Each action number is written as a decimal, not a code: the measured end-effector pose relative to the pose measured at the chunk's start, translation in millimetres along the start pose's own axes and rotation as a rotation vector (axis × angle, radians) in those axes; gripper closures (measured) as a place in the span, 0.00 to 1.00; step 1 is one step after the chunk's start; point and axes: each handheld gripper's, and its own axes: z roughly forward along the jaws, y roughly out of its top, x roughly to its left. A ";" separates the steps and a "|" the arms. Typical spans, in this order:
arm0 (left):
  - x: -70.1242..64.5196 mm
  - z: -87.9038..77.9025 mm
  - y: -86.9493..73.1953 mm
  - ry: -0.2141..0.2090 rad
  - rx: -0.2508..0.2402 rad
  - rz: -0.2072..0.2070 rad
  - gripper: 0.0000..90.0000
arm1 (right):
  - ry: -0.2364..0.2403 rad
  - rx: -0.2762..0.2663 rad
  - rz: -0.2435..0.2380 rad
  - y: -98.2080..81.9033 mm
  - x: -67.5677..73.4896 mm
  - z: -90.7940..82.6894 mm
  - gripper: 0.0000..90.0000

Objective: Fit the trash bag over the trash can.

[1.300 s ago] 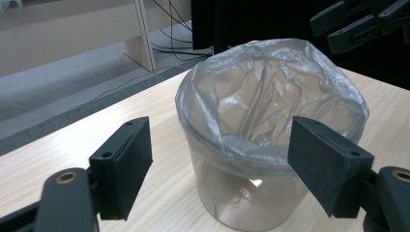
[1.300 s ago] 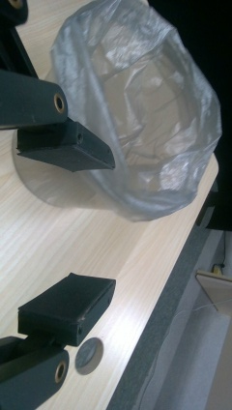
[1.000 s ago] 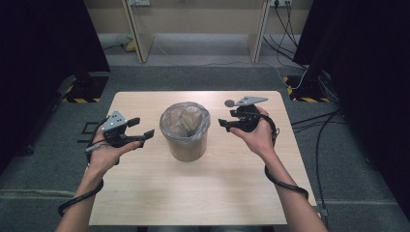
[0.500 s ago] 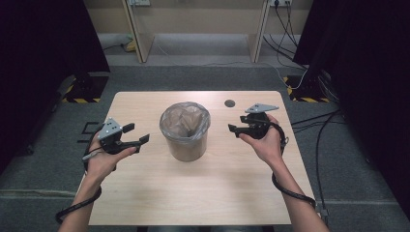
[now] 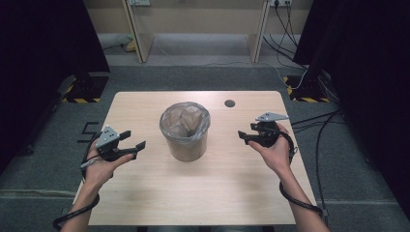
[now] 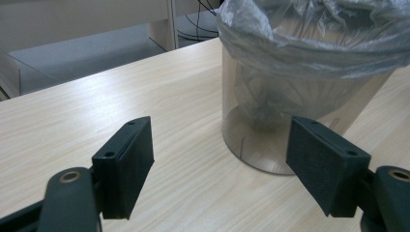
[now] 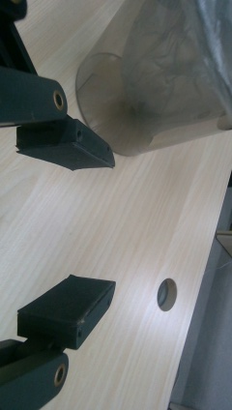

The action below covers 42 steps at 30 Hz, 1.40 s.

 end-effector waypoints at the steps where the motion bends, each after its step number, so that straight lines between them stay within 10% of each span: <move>1: 0.0 0.3 -1.2 0.001 0.002 0.003 0.27 | -0.002 0.002 0.003 -3.0 -1.7 -0.9 0.41; 42: -0.7 15.8 -68.9 0.043 0.032 0.007 0.27 | -0.076 0.009 0.095 -95.5 -19.9 -8.4 0.39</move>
